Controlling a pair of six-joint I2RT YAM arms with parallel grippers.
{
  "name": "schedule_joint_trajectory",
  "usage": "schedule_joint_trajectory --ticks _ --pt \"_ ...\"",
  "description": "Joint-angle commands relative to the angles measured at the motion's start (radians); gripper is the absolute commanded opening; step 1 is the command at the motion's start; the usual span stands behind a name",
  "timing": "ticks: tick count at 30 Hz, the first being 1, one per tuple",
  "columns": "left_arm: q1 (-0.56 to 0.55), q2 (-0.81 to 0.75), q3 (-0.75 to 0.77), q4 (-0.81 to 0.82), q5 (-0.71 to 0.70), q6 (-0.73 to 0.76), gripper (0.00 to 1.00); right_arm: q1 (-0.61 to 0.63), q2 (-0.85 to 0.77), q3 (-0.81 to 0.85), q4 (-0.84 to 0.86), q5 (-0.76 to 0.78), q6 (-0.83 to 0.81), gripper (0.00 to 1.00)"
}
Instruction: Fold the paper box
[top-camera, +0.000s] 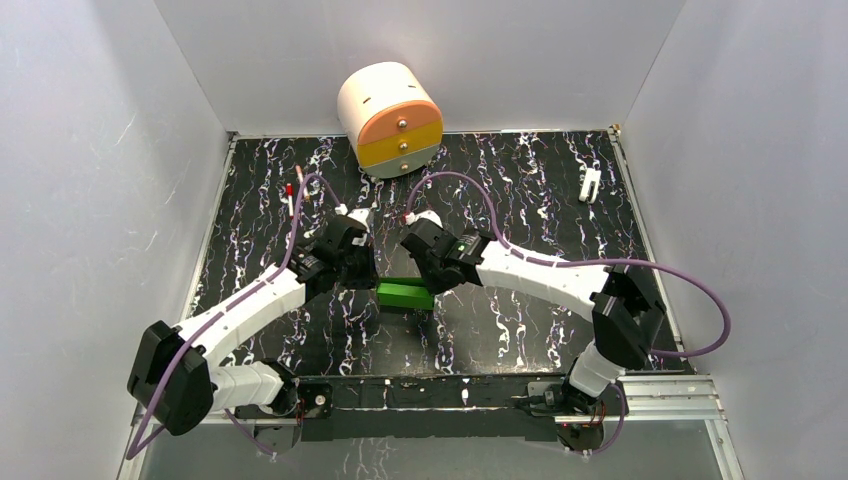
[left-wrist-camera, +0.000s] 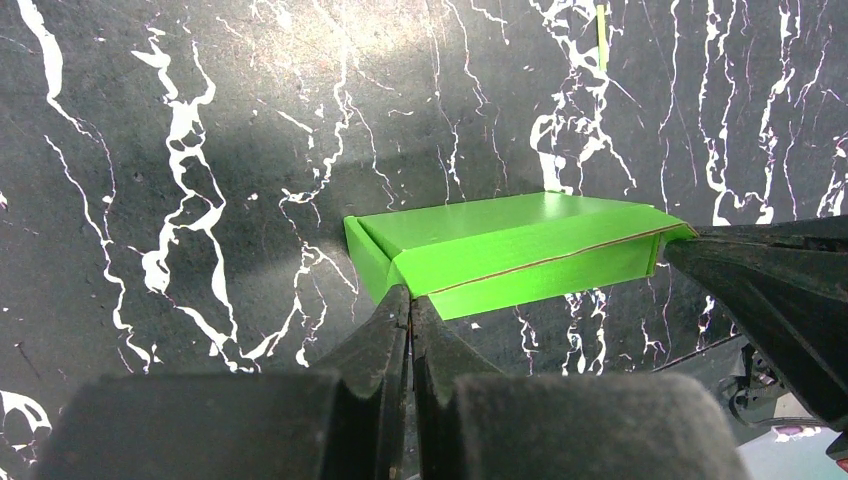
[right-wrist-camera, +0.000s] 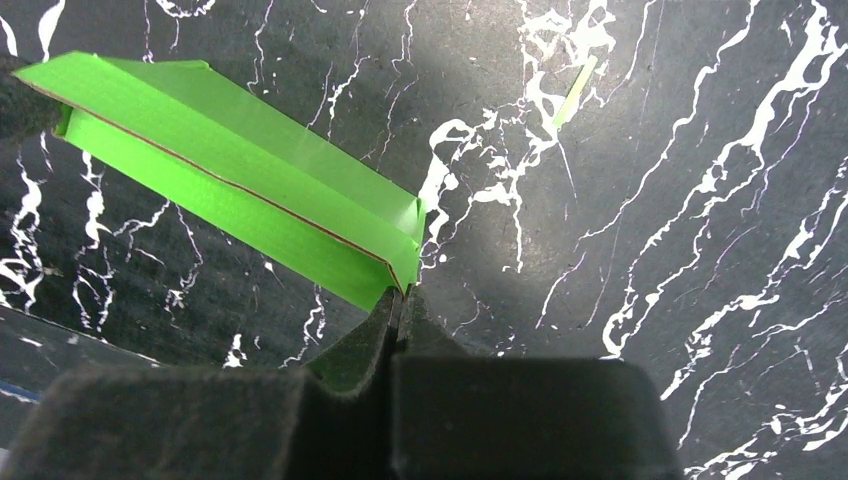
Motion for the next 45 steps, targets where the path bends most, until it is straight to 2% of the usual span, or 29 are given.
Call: schedule_joint_trajectory --ticks 1,6,21,33,45 --pt "-0.038 -0.005 -0.039 -0.03 0.054 -0.035 0.0 0.003 0.023 0.082 0.07 -0.053 0.142 0.0" --pt "-0.047 -0.012 -0.049 -0.026 0.043 -0.043 0.0 -0.007 0.024 0.1 0.043 -0.039 0.203 0.0" --pt "-0.057 -0.026 -0.059 -0.001 0.043 -0.061 0.0 -0.016 -0.006 0.032 0.098 0.007 0.313 0.0" --pt "-0.057 -0.035 -0.036 -0.007 0.049 -0.056 0.0 -0.017 0.014 -0.014 0.08 0.015 0.271 0.0" --pt "-0.057 -0.011 0.053 -0.06 0.056 -0.063 0.0 -0.002 0.001 -0.049 0.086 0.013 0.215 0.0"
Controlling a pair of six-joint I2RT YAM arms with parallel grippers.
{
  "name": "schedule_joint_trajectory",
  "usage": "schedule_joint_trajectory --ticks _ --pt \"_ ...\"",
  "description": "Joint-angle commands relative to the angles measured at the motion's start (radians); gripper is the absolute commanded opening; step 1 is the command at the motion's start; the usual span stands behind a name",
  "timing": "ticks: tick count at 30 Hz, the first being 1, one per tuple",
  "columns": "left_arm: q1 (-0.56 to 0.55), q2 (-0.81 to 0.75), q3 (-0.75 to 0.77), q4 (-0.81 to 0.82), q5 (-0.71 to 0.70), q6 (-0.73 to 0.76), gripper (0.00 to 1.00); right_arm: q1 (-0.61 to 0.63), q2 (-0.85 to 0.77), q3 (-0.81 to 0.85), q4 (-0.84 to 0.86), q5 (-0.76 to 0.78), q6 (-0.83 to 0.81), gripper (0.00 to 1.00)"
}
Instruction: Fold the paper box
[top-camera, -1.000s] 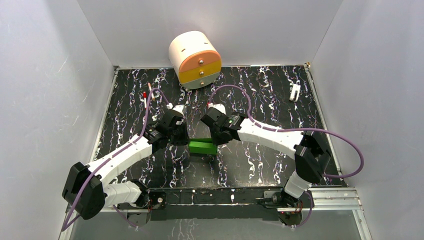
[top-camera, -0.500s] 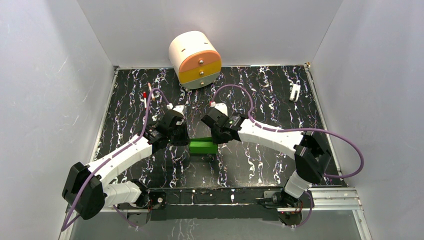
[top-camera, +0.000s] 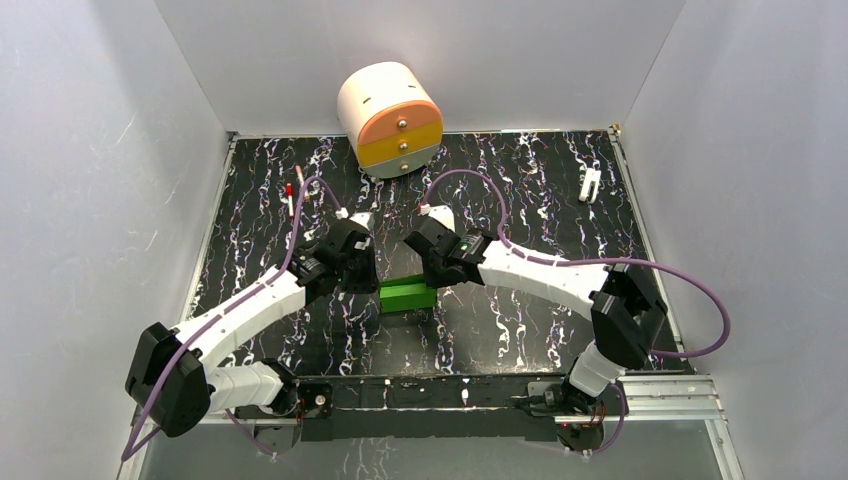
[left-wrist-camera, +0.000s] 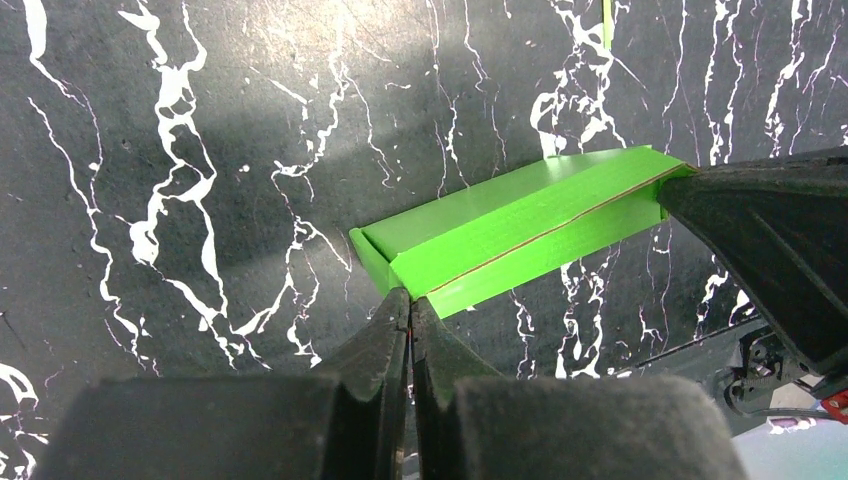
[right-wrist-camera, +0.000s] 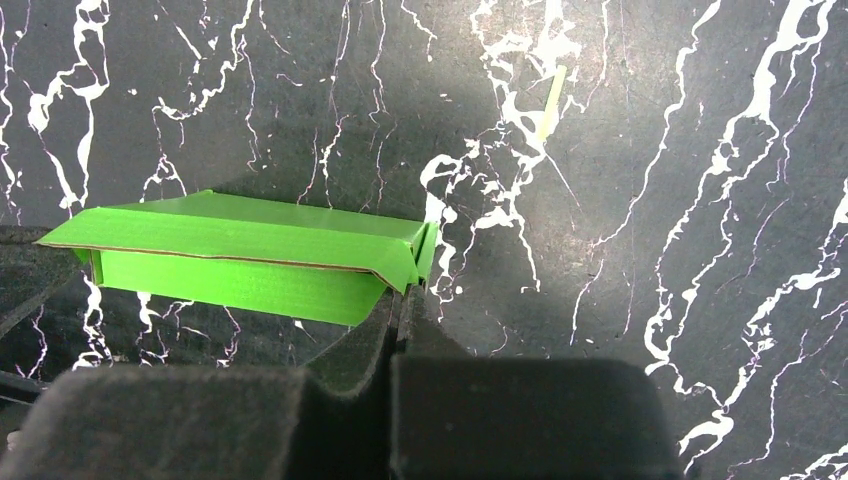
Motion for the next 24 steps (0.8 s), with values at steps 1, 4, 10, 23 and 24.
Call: schedule_joint_trajectory --ticks 1,4,10,23,24 --pt "-0.022 0.011 0.062 -0.031 0.09 -0.024 0.0 0.028 -0.003 -0.028 0.043 -0.04 -0.01 0.0" --pt "-0.022 0.017 0.082 -0.035 0.103 -0.037 0.0 0.047 0.004 -0.023 0.033 -0.009 -0.013 0.0" --pt "-0.022 0.026 0.091 -0.02 0.132 -0.087 0.0 0.083 0.02 -0.008 0.006 0.068 -0.006 0.0" --pt "-0.021 0.015 0.096 0.027 0.154 -0.241 0.0 0.13 0.048 0.018 -0.05 0.163 0.029 0.0" --pt "-0.02 0.012 0.097 0.027 0.153 -0.251 0.0 0.131 0.049 0.018 -0.05 0.165 0.03 0.0"
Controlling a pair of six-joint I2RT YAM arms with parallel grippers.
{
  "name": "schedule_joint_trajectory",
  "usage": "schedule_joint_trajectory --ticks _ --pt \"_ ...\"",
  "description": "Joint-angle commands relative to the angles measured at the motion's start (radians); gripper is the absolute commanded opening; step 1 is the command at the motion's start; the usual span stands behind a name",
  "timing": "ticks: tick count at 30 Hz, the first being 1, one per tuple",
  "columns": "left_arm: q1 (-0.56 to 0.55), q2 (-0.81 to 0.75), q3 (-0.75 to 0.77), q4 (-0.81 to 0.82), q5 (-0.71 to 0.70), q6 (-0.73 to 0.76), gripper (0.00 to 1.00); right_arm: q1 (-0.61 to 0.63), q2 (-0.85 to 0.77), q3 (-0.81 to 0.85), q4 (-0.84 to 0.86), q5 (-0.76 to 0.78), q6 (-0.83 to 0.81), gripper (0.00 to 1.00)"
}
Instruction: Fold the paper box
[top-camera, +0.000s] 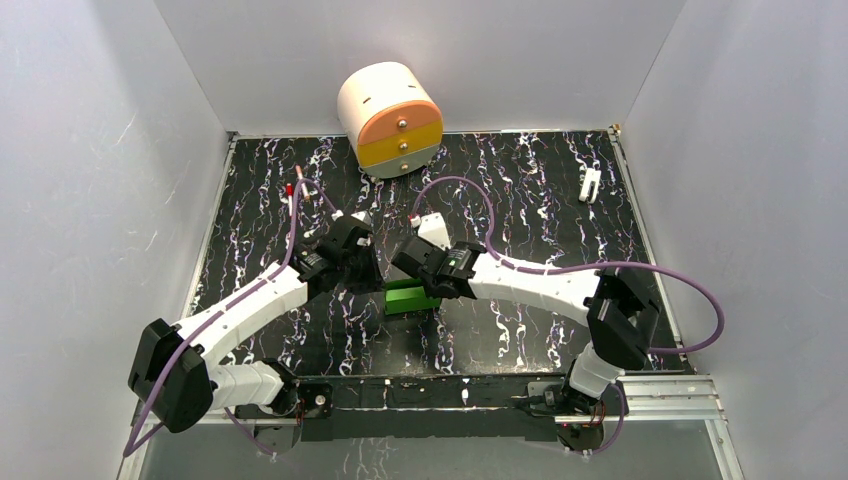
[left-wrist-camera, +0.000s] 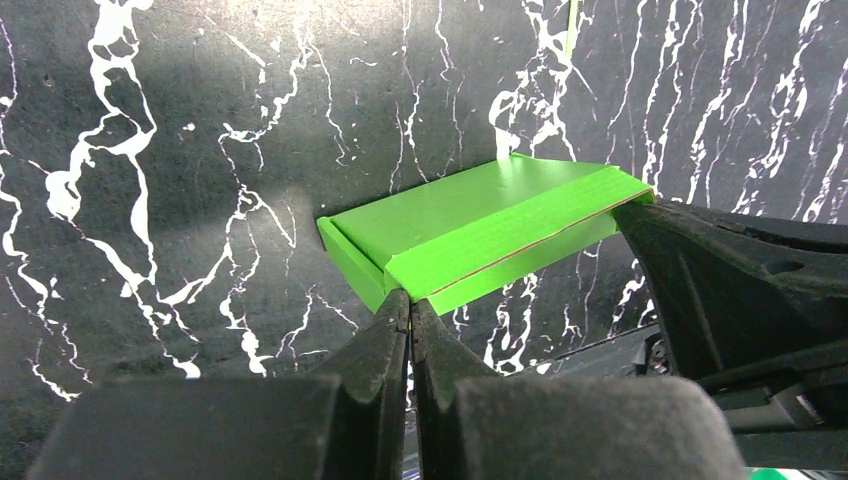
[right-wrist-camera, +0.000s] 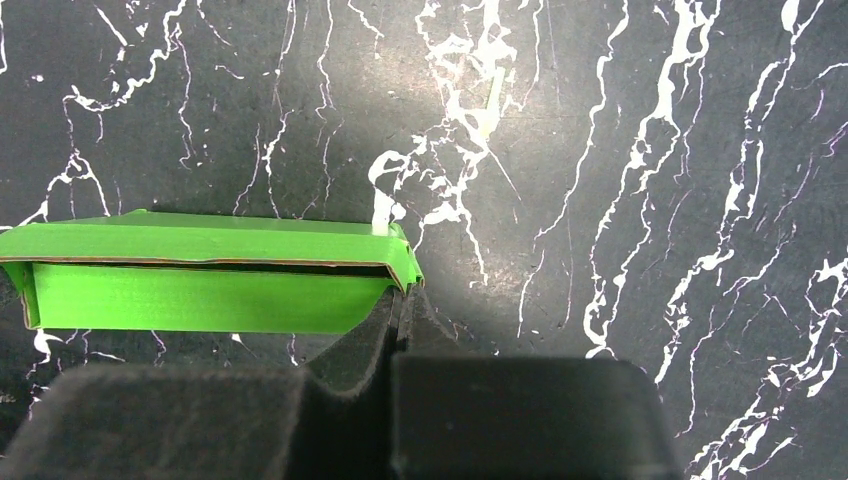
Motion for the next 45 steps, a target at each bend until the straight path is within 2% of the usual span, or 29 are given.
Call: schedule_joint_trajectory --ticks 1,8,20,25,45 --pt "-0.017 -0.017 0.052 0.083 0.102 -0.089 0.0 0.028 0.034 0.016 0.002 -0.046 0.046 0.0" --pt "-0.014 -0.018 0.05 0.108 0.114 -0.126 0.0 0.03 0.042 0.017 0.002 -0.042 0.048 0.0" --pt "-0.015 0.024 0.05 -0.024 0.003 0.008 0.0 0.033 0.051 0.025 -0.003 -0.021 0.046 0.0" --pt "-0.021 0.028 0.03 -0.041 -0.005 0.021 0.0 0.033 0.066 0.041 -0.016 -0.01 0.054 0.0" --pt "-0.12 -0.008 -0.035 -0.072 -0.094 -0.05 0.0 0.035 0.046 0.017 0.011 0.024 0.086 0.0"
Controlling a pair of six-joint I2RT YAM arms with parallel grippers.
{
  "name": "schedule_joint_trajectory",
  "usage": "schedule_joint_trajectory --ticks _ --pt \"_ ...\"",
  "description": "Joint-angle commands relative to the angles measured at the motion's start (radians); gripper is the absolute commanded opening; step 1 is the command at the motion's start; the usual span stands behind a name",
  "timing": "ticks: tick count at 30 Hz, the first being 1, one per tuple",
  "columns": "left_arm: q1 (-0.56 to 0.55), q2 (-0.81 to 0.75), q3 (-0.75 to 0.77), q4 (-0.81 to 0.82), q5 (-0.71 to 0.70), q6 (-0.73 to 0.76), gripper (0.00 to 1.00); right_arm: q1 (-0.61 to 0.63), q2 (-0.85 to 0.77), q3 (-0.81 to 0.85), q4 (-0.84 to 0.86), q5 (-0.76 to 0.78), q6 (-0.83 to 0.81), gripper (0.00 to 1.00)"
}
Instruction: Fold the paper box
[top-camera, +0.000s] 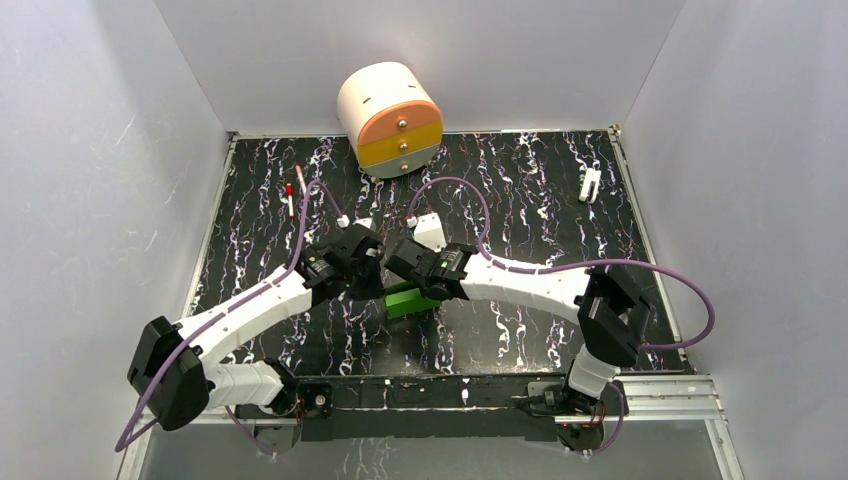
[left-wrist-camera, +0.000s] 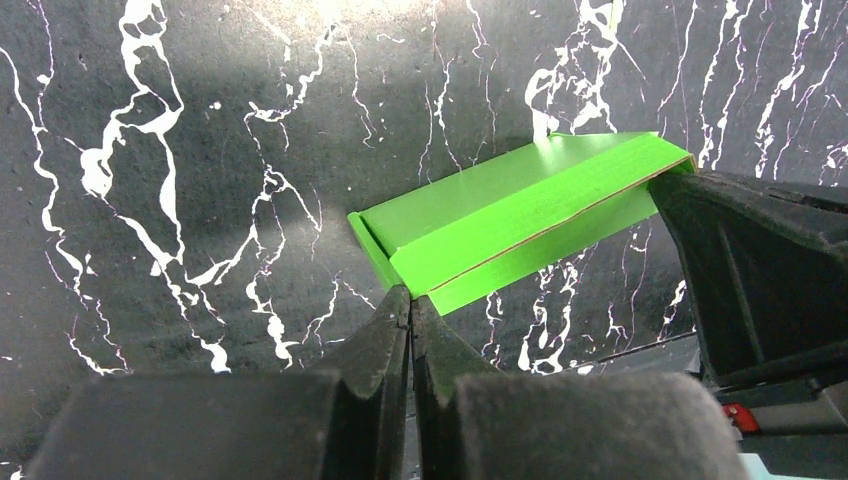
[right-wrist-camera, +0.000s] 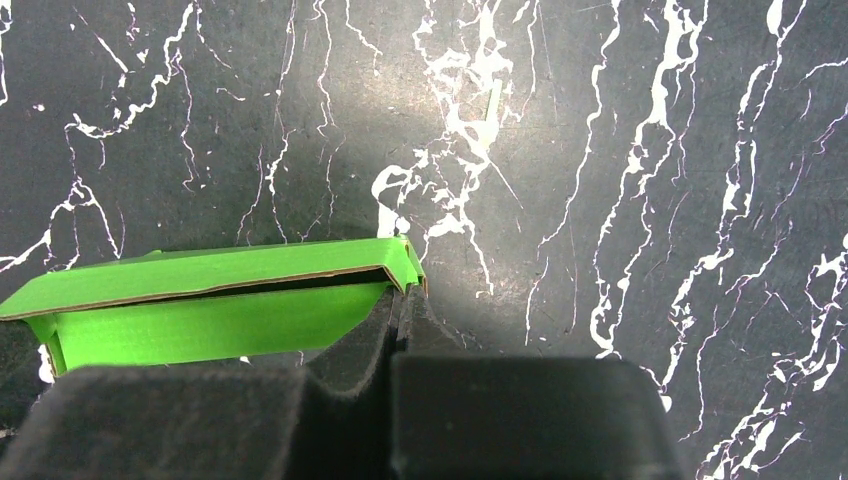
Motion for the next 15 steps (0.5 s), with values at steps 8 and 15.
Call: schedule_joint_trajectory --ticks 8,15 --pt "-0.146 -0.003 -0.109 0.004 -0.046 -0.13 0.0 0.012 -0.009 -0.054 0.079 -0.029 0.038 0.0" --pt "-0.205 -0.002 -0.17 0.062 -0.075 -0.195 0.0 0.012 -0.037 -0.104 0.15 -0.025 0.015 0.0"
